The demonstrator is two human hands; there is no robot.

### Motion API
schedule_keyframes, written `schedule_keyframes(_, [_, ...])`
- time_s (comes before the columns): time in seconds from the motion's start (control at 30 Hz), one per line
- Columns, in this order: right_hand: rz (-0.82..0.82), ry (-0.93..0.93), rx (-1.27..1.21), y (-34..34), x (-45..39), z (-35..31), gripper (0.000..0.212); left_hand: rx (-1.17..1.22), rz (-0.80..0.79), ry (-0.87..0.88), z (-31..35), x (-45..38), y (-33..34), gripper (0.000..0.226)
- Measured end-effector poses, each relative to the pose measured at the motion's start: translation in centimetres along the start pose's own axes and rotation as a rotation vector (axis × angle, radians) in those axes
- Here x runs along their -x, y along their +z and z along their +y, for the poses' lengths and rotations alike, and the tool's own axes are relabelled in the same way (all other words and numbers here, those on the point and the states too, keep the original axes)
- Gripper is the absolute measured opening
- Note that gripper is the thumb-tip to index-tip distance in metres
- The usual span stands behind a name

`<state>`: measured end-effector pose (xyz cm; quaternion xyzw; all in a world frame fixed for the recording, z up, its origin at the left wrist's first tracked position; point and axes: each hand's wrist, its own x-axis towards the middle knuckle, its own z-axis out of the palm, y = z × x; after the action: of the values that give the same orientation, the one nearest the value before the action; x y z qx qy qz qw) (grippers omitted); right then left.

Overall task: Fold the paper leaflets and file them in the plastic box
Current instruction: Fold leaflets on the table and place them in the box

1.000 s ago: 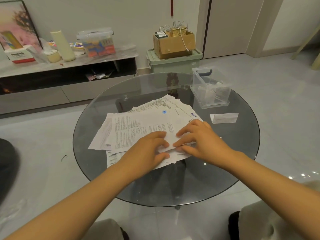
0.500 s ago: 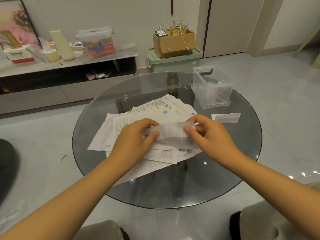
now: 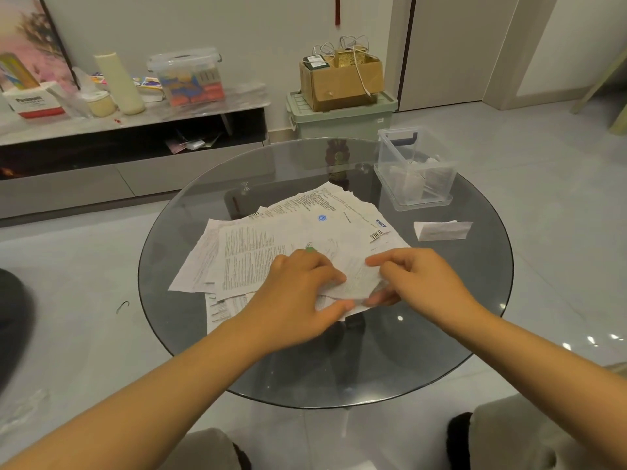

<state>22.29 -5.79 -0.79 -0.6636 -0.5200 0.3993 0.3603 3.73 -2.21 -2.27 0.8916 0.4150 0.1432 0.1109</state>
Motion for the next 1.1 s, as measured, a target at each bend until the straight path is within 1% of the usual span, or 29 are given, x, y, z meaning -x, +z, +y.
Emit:
schedule_keyframes(0.1, [-0.041,-0.075,0.154,0.0,0.7,0.1,0.032,-0.037,-0.023,-0.005,0.0,0.1,0.5,0.062])
schedule_keyframes(0.2, [-0.089,-0.14,0.256,-0.2,1.2,0.0,0.025,-0.043,0.035,-0.018,0.0,0.1,0.5,0.061])
schedule_keyframes(0.23, [-0.102,-0.161,0.263,-0.2,1.3,-0.1,0.02,-0.033,0.056,-0.02,0.0,0.1,0.6,0.055])
schedule_keyframes(0.3, [-0.105,-0.209,0.287,-0.2,1.4,-0.1,0.013,-0.001,0.082,-0.012,0.0,0.2,0.4,0.037])
schedule_keyframes(0.4, [-0.037,-0.276,0.398,-0.2,1.1,0.1,0.012,0.096,0.106,-0.041,0.0,0.4,0.2,0.02])
schedule_keyframes(0.5, [0.001,-0.283,0.419,-0.1,0.5,0.1,0.014,0.204,0.094,-0.118,0.0,0.4,0.0,0.016])
schedule_keyframes(0.6, [0.013,-0.26,0.433,0.2,-0.3,0.1,0.008,0.267,0.1,-0.18,-0.1,0.2,-0.3,0.008])
schedule_keyframes(0.63, [0.015,-0.244,0.438,0.4,-0.6,0.2,0.011,0.285,0.112,-0.2,-0.1,0.1,-0.4,0.008])
schedule_keyframes(0.73, [0.044,-0.2,0.439,1.0,-1.6,0.7,0.016,0.301,0.141,-0.228,-0.3,0.0,-0.2,0.024])
schedule_keyframes(0.83, [0.071,-0.194,0.522,1.6,-2.5,1.1,0.016,0.237,0.096,-0.223,-0.5,0.0,0.0,0.056])
schedule_keyframes(0.93, [0.102,-0.211,0.6,1.7,-3.0,1.4,0.019,0.186,0.077,-0.207,-0.5,0.0,0.1,0.073])
schedule_keyframes(1.0, [0.099,-0.246,0.617,1.7,-3.0,1.3,0.02,0.153,0.099,-0.204,-0.7,0.0,0.1,0.073])
schedule_keyframes(1.07, [0.082,-0.342,0.681,1.6,-2.9,1.1,0.021,0.074,0.145,-0.173,-1.1,0.0,0.2,0.059])
schedule_keyframes(1.1, [0.069,-0.404,0.72,1.7,-2.8,1.1,0.026,0.023,0.156,-0.14,-1.2,0.0,0.1,0.048])
